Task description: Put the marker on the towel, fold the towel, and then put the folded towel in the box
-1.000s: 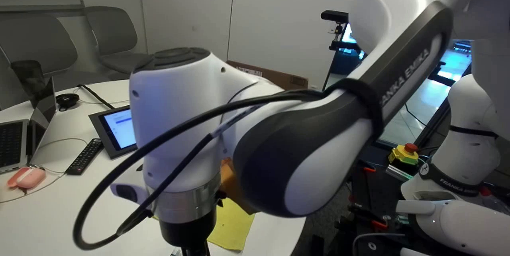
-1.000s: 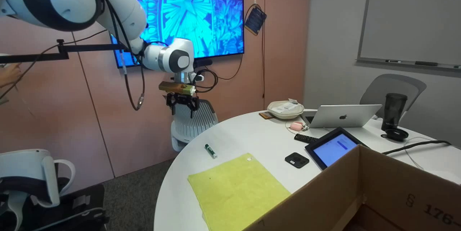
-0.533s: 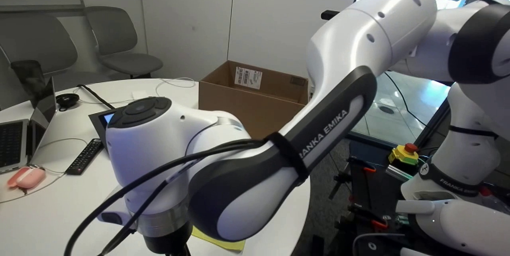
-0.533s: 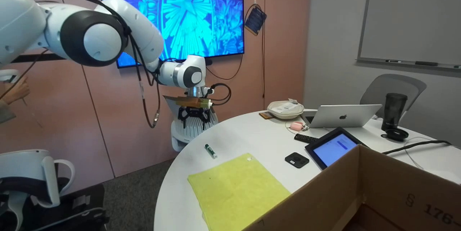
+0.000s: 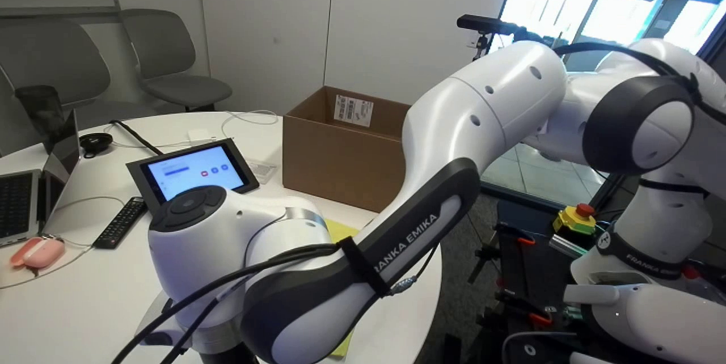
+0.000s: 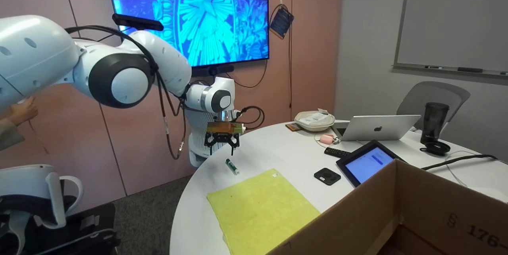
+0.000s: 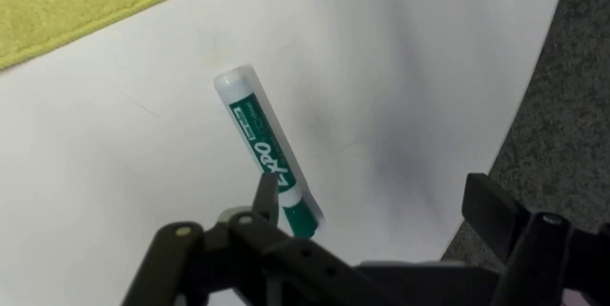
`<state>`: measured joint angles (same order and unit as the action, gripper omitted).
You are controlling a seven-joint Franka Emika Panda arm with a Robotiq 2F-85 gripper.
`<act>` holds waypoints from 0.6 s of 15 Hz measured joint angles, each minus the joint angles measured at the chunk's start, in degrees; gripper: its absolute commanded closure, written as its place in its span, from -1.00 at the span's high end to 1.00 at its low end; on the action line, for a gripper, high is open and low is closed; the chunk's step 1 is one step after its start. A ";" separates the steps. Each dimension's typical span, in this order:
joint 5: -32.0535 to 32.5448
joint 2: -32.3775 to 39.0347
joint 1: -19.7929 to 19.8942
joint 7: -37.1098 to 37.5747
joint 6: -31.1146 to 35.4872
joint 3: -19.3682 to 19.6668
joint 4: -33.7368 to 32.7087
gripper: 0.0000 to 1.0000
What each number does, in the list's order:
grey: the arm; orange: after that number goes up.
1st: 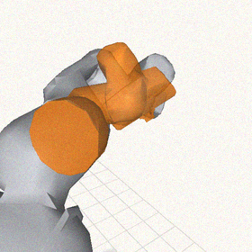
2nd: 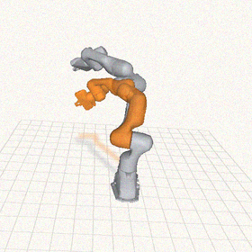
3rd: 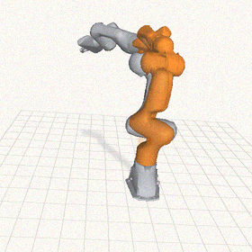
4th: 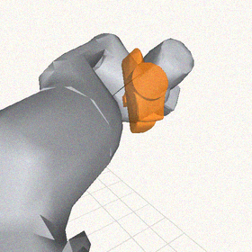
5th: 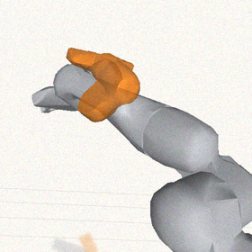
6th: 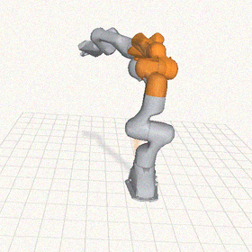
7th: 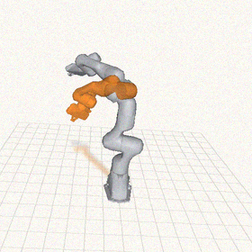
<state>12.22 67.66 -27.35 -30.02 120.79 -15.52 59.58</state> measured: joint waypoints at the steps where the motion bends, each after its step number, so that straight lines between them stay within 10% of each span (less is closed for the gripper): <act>1: 0.64 1.19 -0.30 -0.95 -0.37 0.30 -1.45 1.00; 9: 1.31 10.18 -2.33 -2.61 -2.55 1.70 -13.88 1.00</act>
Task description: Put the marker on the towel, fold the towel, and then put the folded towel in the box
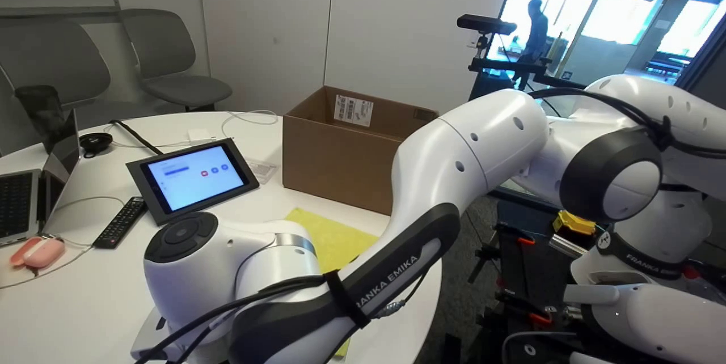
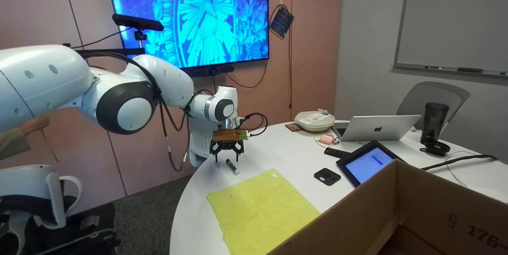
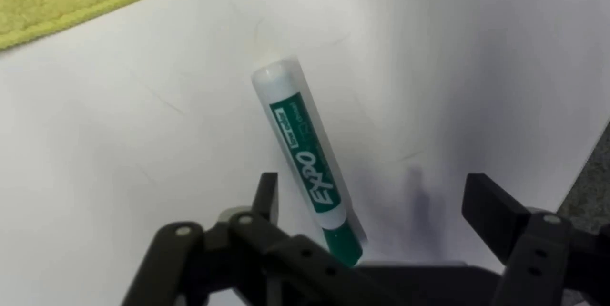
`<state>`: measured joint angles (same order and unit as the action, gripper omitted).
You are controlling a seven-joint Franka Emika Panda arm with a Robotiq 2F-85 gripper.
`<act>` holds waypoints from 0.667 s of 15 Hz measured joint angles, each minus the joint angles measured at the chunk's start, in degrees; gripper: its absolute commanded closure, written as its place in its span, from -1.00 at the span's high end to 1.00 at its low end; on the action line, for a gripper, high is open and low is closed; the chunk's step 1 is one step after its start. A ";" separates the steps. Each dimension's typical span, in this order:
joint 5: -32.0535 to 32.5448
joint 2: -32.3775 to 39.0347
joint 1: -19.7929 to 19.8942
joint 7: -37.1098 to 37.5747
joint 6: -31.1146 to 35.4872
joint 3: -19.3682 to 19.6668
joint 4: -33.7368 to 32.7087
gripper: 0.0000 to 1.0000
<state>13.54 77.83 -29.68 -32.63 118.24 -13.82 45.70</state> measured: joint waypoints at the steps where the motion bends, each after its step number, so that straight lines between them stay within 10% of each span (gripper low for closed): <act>1: 0.00 1.02 -0.18 0.00 -0.53 0.11 -1.38 1.00; 10: -0.50 7.09 -1.18 3.13 -0.64 2.35 -9.36 1.00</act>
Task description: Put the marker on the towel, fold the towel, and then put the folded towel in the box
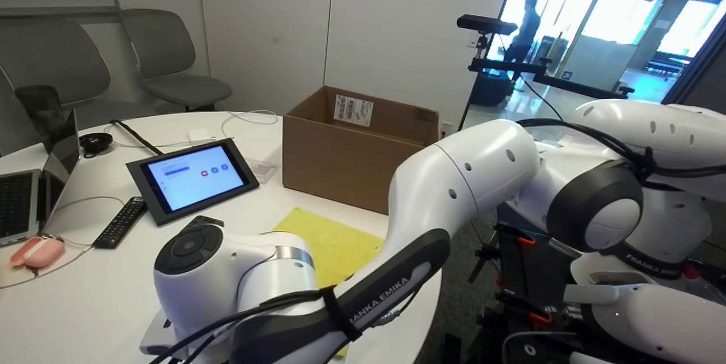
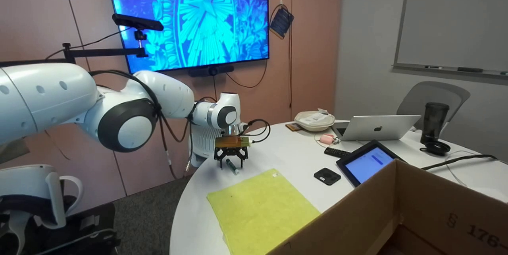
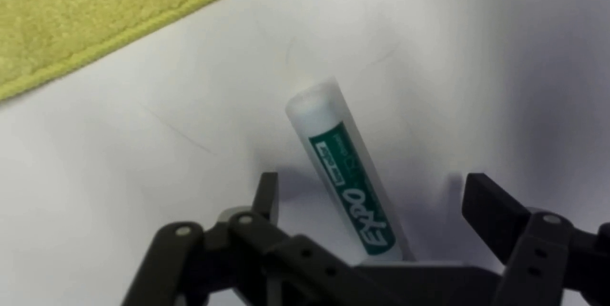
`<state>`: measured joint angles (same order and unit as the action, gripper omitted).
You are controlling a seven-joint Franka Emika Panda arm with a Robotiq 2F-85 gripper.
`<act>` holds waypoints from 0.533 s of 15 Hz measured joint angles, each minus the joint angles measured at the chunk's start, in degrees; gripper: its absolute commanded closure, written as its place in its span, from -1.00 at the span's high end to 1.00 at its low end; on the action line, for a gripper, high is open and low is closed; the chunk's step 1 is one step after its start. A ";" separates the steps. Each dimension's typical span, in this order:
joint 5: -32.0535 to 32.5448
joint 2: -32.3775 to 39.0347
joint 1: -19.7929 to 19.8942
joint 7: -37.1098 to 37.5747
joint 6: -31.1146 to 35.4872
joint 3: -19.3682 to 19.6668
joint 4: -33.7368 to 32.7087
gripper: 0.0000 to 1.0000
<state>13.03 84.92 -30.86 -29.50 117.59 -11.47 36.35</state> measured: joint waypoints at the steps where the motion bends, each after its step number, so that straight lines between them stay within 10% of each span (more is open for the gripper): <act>1: -0.17 0.24 -0.01 0.64 0.76 0.11 -0.41 1.00; 8: -0.92 0.23 -0.10 4.05 7.37 1.98 0.17 1.00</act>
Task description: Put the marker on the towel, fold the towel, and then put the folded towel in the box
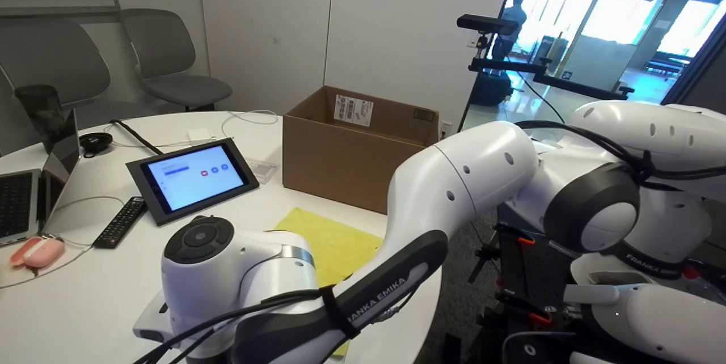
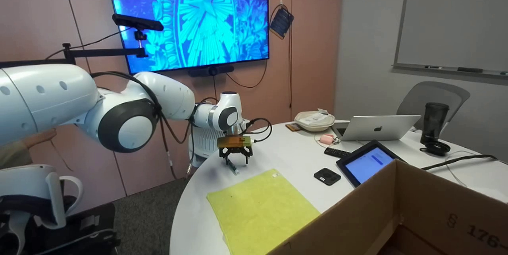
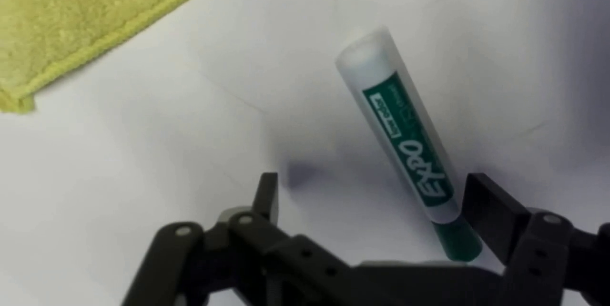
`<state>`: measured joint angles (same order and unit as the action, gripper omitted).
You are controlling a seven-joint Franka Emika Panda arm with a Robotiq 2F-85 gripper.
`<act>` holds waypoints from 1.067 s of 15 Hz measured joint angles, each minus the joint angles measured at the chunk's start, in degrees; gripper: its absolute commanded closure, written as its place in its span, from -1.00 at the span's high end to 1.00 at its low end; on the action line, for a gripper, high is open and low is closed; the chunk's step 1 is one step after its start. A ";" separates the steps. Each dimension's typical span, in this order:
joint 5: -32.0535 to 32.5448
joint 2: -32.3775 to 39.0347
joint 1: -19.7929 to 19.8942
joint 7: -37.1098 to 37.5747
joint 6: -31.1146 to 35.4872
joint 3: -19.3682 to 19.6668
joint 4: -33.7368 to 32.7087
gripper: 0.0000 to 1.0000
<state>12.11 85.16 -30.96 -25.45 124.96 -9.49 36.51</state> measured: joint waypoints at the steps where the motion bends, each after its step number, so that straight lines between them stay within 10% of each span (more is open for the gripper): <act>1: 0.00 0.02 0.00 0.29 0.22 0.37 0.26 1.00; 4: 0.00 0.05 0.09 0.82 0.34 1.28 1.26 0.97; 5: 0.00 0.06 0.17 0.92 0.34 1.41 1.64 0.48; 16: -0.10 -0.20 0.64 1.22 -2.87 1.43 0.62 -0.94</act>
<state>12.01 84.95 -30.32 -24.23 122.09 -8.06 37.14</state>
